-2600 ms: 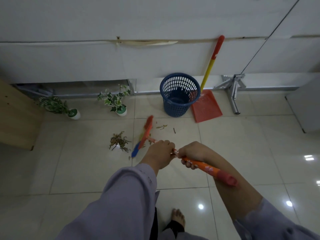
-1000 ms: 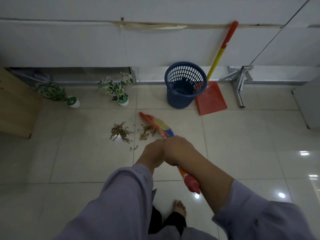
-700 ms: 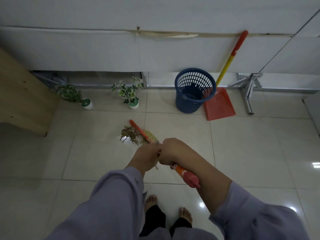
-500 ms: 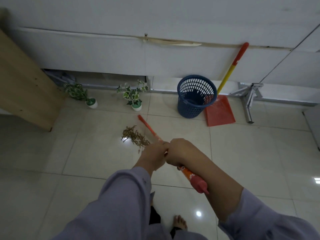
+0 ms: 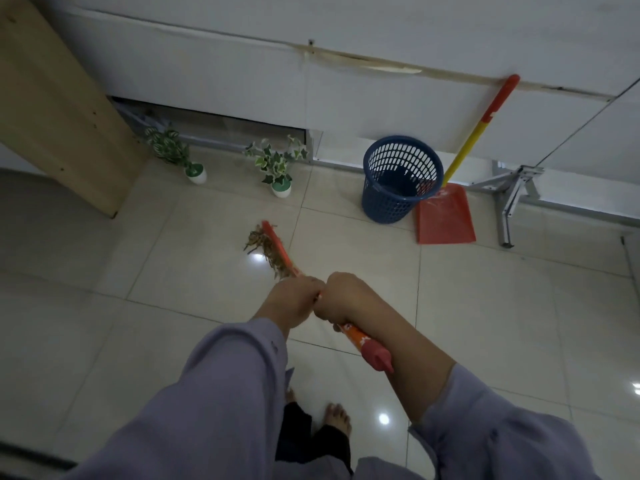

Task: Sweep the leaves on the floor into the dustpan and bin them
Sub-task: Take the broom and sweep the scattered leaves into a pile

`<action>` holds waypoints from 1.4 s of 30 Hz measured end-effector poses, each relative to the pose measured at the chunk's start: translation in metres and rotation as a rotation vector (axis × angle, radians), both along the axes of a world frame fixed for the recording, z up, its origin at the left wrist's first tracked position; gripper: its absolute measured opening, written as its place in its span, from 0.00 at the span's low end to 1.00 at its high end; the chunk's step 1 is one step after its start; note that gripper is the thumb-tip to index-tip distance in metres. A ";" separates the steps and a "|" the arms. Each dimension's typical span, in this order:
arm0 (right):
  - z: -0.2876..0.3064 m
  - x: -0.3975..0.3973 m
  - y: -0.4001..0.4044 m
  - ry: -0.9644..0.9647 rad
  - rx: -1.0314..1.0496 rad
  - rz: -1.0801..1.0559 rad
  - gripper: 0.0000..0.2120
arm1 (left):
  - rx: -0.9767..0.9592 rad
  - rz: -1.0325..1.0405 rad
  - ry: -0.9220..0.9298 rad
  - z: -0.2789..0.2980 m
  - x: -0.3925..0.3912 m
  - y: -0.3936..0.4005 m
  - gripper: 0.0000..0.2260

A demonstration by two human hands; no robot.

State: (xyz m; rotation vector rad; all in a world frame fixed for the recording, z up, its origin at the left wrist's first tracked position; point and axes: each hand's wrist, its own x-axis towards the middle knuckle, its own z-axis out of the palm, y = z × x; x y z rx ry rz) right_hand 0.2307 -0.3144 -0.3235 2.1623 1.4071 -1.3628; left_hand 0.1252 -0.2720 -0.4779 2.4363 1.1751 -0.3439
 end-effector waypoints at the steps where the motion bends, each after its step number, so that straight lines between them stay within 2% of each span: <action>1: 0.002 -0.002 0.002 -0.008 0.013 0.022 0.05 | -0.012 0.008 -0.030 0.005 -0.003 0.000 0.14; 2: 0.006 -0.004 0.004 -0.014 0.043 0.064 0.02 | -0.026 0.054 -0.063 0.010 -0.006 0.001 0.14; 4: 0.014 -0.006 0.011 -0.041 0.067 0.138 0.12 | 0.002 0.098 -0.120 0.018 -0.008 0.007 0.15; 5: 0.020 -0.006 0.017 -0.045 0.062 0.161 0.13 | 0.008 0.106 -0.147 0.021 -0.009 0.011 0.15; 7: 0.032 -0.004 0.028 -0.018 0.056 0.164 0.04 | 0.017 0.140 -0.199 0.034 -0.013 0.020 0.14; 8: 0.037 -0.003 0.034 0.006 0.056 0.149 0.03 | 0.017 0.148 -0.207 0.041 -0.016 0.023 0.14; 11: 0.043 -0.002 0.048 0.050 0.040 0.159 0.09 | 0.069 0.163 -0.191 0.058 -0.025 0.028 0.13; 14: 0.040 -0.001 0.059 0.094 0.013 0.194 0.10 | 0.127 0.171 -0.151 0.067 -0.032 0.027 0.13; 17: 0.030 0.007 0.066 0.112 -0.008 0.281 0.10 | 0.090 0.234 -0.125 0.066 -0.032 0.019 0.12; 23: 0.012 0.050 0.080 0.145 -0.136 0.518 0.09 | 0.011 0.513 -0.150 0.047 0.014 -0.013 0.11; 29: -0.008 0.099 0.092 0.048 -0.278 0.674 0.10 | -0.112 0.574 -0.202 0.022 0.083 -0.024 0.12; 35: -0.022 0.117 0.103 -0.085 -0.163 0.788 0.12 | -0.131 0.711 -0.305 0.005 0.120 -0.011 0.08; 39: -0.015 0.118 0.108 -0.081 -0.057 0.850 0.10 | -0.022 0.797 -0.409 0.005 0.125 -0.001 0.07; 42: -0.001 0.117 0.106 -0.132 0.029 0.995 0.05 | 0.123 0.821 -0.431 0.010 0.124 0.000 0.07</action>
